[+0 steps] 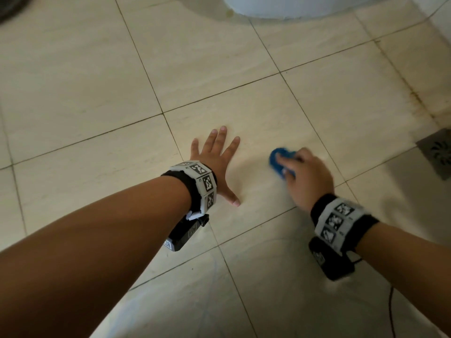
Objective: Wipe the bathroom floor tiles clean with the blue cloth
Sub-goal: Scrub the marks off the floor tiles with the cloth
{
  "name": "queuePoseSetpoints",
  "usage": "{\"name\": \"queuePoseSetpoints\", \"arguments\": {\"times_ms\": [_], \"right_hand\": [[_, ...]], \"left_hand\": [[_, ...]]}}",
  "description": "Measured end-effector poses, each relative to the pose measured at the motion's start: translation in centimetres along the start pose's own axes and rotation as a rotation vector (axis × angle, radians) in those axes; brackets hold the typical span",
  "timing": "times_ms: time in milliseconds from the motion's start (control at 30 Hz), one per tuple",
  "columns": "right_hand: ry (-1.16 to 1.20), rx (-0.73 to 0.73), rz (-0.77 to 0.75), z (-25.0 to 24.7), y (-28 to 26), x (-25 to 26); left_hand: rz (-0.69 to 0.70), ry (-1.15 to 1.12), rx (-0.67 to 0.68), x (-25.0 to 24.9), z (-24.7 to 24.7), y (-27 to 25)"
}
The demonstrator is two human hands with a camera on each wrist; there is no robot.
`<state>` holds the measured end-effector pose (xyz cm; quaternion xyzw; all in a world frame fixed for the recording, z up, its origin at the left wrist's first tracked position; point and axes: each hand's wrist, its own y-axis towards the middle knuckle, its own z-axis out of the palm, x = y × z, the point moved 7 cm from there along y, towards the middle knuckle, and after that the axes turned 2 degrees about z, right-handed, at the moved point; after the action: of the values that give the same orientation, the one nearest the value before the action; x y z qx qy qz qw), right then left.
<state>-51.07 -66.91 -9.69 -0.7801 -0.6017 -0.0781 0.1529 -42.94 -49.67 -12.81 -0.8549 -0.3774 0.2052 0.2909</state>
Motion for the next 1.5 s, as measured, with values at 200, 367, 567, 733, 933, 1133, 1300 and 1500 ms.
{"name": "queuePoseSetpoints", "arguments": {"times_ms": [200,367,567,733,933,1133,1300,1500], "right_hand": [[0.015,0.081,-0.154,0.4,-0.2,0.4],[0.0,-0.027,0.131,-1.0,0.2,-3.3],[0.02,0.04,-0.076,-1.0,-0.2,-3.5],[-0.047,-0.028,0.074,-1.4,-1.7,-4.7],[-0.011,0.004,-0.068,-1.1,-2.3,-4.9],[-0.033,0.031,-0.068,-0.5,-3.7,-3.3],[0.051,-0.044,0.18,-2.7,-2.1,-9.0],[-0.07,0.069,-0.105,0.2,-4.5,-2.8]], "left_hand": [[0.004,-0.006,-0.004,0.0,-0.2,-0.1],[0.005,-0.017,-0.003,-0.1,-0.1,-0.2],[-0.006,-0.013,0.004,-0.2,-0.3,-0.3],[-0.009,-0.015,-0.001,-0.2,-0.3,-0.4],[-0.016,-0.024,0.004,-0.3,-0.3,-0.4],[-0.017,-0.026,0.009,-0.3,-0.2,-0.4],[-0.02,-0.026,0.014,-0.3,-0.3,-0.4],[-0.009,-0.03,0.003,-0.2,-0.2,-0.2]]}}
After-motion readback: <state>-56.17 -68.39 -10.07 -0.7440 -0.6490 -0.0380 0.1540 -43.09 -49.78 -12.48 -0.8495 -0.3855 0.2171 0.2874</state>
